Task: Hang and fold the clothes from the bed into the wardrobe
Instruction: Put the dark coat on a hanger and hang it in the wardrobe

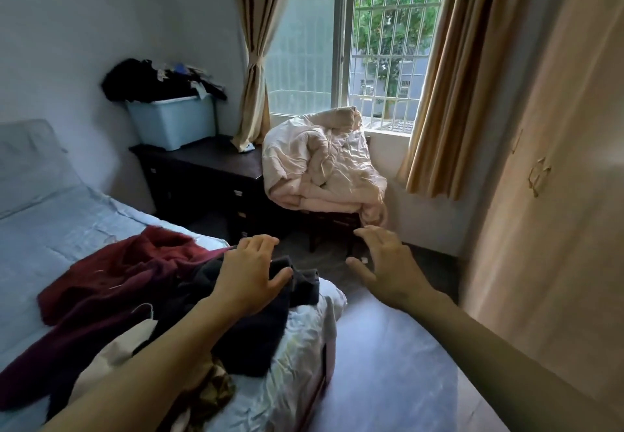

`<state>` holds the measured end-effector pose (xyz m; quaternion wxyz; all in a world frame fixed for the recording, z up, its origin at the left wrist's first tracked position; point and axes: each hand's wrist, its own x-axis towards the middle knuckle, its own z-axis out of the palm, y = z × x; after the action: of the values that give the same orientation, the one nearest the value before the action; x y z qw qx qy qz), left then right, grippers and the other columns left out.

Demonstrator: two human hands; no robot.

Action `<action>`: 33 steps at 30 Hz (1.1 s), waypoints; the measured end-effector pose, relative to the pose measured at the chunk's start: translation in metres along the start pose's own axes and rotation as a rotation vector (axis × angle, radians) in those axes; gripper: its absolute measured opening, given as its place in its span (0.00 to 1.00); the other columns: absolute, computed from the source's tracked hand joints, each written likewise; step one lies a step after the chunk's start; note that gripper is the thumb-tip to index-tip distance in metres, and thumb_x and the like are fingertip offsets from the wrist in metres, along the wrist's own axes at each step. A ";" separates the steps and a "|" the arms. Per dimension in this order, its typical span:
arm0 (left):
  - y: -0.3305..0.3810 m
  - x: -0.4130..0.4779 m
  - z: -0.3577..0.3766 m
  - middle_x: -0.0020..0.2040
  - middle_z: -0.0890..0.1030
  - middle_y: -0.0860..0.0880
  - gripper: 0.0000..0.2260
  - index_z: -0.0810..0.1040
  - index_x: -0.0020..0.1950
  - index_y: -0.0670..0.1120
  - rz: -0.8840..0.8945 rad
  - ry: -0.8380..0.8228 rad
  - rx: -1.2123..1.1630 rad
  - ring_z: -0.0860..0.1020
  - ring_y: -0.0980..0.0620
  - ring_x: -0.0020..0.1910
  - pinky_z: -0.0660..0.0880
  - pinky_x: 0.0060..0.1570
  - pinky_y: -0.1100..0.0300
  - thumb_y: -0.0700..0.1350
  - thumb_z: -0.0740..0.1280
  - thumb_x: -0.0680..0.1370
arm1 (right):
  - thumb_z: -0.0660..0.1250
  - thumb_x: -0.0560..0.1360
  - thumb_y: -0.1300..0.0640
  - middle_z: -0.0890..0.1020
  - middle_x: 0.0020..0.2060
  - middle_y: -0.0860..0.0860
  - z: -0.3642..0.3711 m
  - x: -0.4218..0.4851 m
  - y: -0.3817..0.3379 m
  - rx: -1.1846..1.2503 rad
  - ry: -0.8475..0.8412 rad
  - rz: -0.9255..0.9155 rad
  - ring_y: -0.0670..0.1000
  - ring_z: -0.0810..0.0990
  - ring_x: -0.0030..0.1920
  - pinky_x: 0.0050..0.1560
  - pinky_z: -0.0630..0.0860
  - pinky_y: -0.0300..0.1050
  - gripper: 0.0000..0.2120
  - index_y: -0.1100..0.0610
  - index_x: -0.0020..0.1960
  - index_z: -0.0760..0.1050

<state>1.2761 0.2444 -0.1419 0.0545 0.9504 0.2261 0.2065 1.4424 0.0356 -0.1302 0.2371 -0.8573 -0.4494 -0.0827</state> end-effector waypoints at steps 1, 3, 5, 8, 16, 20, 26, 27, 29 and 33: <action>-0.001 0.012 0.003 0.70 0.73 0.51 0.28 0.69 0.72 0.48 -0.022 0.013 0.001 0.69 0.48 0.69 0.70 0.65 0.51 0.62 0.65 0.76 | 0.63 0.79 0.41 0.69 0.73 0.51 0.003 0.018 0.007 0.016 -0.003 -0.017 0.53 0.64 0.74 0.72 0.65 0.52 0.28 0.52 0.75 0.65; -0.005 0.032 0.012 0.69 0.73 0.51 0.28 0.69 0.72 0.48 -0.079 0.017 0.006 0.69 0.49 0.69 0.70 0.66 0.52 0.62 0.65 0.77 | 0.63 0.79 0.41 0.69 0.72 0.51 0.012 0.050 0.019 0.043 -0.023 -0.046 0.53 0.64 0.74 0.71 0.66 0.54 0.28 0.53 0.75 0.65; -0.012 0.044 0.021 0.69 0.73 0.52 0.27 0.69 0.72 0.49 -0.108 0.000 0.024 0.69 0.50 0.69 0.70 0.65 0.53 0.62 0.64 0.77 | 0.62 0.79 0.41 0.69 0.73 0.51 0.024 0.070 0.025 0.047 -0.043 -0.076 0.53 0.63 0.74 0.71 0.66 0.55 0.28 0.53 0.75 0.65; -0.029 0.078 0.042 0.69 0.73 0.52 0.28 0.69 0.72 0.49 -0.160 -0.008 0.040 0.69 0.51 0.69 0.69 0.65 0.54 0.62 0.65 0.76 | 0.61 0.79 0.41 0.67 0.74 0.51 0.048 0.118 0.038 0.046 -0.097 -0.136 0.53 0.61 0.75 0.72 0.64 0.55 0.29 0.53 0.76 0.63; -0.087 0.192 0.103 0.71 0.72 0.51 0.29 0.69 0.72 0.48 -0.300 0.032 0.007 0.68 0.49 0.70 0.68 0.65 0.51 0.62 0.65 0.76 | 0.64 0.79 0.44 0.69 0.72 0.51 0.101 0.255 0.062 0.084 -0.139 -0.214 0.52 0.63 0.74 0.70 0.67 0.55 0.27 0.53 0.75 0.66; -0.110 0.242 0.125 0.72 0.70 0.51 0.29 0.67 0.74 0.49 -0.358 0.011 0.010 0.66 0.49 0.71 0.68 0.67 0.49 0.62 0.64 0.77 | 0.63 0.79 0.44 0.69 0.72 0.51 0.119 0.326 0.071 0.025 -0.171 -0.316 0.53 0.64 0.73 0.70 0.66 0.55 0.27 0.53 0.74 0.65; -0.145 0.281 0.137 0.71 0.71 0.52 0.29 0.67 0.73 0.50 -0.497 -0.005 0.101 0.67 0.49 0.70 0.68 0.66 0.50 0.63 0.63 0.76 | 0.63 0.79 0.43 0.69 0.72 0.52 0.163 0.415 0.077 0.104 -0.230 -0.386 0.54 0.63 0.73 0.70 0.66 0.58 0.27 0.54 0.75 0.65; -0.152 0.285 0.140 0.71 0.71 0.52 0.29 0.68 0.72 0.50 -0.536 -0.010 0.121 0.67 0.49 0.70 0.68 0.66 0.49 0.63 0.64 0.76 | 0.63 0.79 0.43 0.69 0.72 0.52 0.175 0.428 0.078 0.121 -0.255 -0.399 0.54 0.63 0.73 0.70 0.66 0.57 0.28 0.54 0.75 0.65; -0.163 0.289 0.145 0.71 0.70 0.51 0.29 0.68 0.72 0.50 -0.627 -0.019 0.155 0.67 0.48 0.69 0.69 0.65 0.49 0.63 0.63 0.76 | 0.63 0.79 0.43 0.68 0.72 0.51 0.200 0.451 0.077 0.164 -0.305 -0.455 0.55 0.63 0.74 0.70 0.66 0.56 0.28 0.53 0.75 0.65; -0.170 0.291 0.150 0.72 0.70 0.50 0.29 0.67 0.72 0.50 -0.838 -0.042 0.252 0.67 0.46 0.69 0.69 0.65 0.48 0.64 0.63 0.76 | 0.64 0.79 0.43 0.69 0.72 0.51 0.238 0.494 0.071 0.239 -0.391 -0.616 0.55 0.64 0.73 0.70 0.65 0.55 0.27 0.54 0.74 0.65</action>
<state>1.5063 0.5258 -0.2047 0.0217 0.7798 0.6143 0.1181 1.7703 0.4769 -0.1866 0.2094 -0.6479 -0.7292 0.0679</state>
